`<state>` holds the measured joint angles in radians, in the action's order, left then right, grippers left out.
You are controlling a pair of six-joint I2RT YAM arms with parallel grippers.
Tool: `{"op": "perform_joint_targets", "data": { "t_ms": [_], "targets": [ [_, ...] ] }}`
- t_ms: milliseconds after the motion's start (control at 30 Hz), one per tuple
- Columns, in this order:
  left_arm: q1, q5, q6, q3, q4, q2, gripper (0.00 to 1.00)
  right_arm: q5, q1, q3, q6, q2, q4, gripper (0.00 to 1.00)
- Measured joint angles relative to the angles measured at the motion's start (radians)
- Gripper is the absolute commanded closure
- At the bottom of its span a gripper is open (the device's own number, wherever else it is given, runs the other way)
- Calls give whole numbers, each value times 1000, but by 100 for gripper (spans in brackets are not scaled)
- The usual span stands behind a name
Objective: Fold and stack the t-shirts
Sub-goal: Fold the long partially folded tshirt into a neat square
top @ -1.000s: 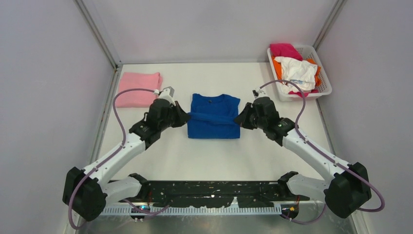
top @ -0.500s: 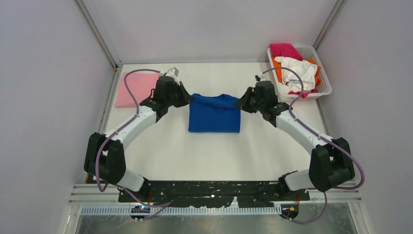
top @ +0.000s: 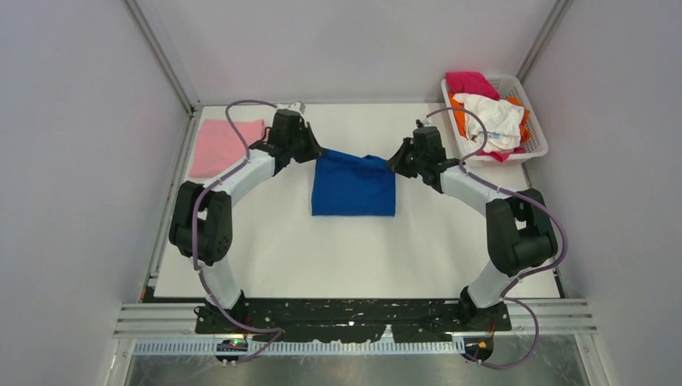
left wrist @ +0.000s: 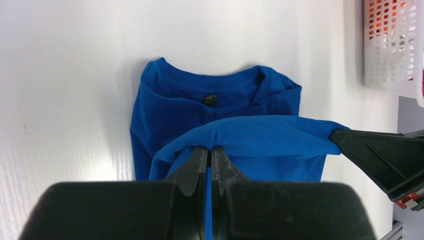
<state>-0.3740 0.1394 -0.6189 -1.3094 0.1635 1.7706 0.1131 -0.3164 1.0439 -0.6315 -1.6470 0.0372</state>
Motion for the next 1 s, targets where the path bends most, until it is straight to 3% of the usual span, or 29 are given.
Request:
{"op": "perform_joint_targets", "data": {
  "t_ms": [233, 300, 367, 400, 433, 467, 500, 567, 600, 767, 1000],
  "targets": [
    [10, 0, 0, -96, 38, 117, 100, -40, 5, 26, -3, -85, -62, 88],
    [11, 0, 0, -118, 47, 145, 100, -42, 11, 41, -7, -120, -79, 81],
    [13, 0, 0, -145, 63, 174, 93, -41, 17, 61, -14, -158, -93, 68],
    [14, 0, 0, -156, 67, 187, 85, -41, 21, 71, -18, -175, -99, 61],
    [15, -1, 0, -166, 73, 196, 72, -42, 23, 79, -23, -188, -103, 42],
    [17, -3, 0, -181, 85, 210, 50, -42, 26, 90, -22, -202, -106, 33],
    [18, -5, 0, -192, 92, 219, 33, -44, 27, 104, -21, -216, -106, 18],
    [23, -8, 7, -220, 111, 235, 4, -47, 34, 148, -12, -246, -99, 7],
    [25, -9, 7, -230, 120, 236, 1, -47, 37, 178, -2, -261, -87, 1],
    [31, -10, 0, -235, 126, 217, 0, -27, 45, 257, 38, -263, -66, 5],
    [32, 101, -11, -109, 64, 108, 0, 167, 46, 96, 55, -129, -116, 5]
  ]
}}
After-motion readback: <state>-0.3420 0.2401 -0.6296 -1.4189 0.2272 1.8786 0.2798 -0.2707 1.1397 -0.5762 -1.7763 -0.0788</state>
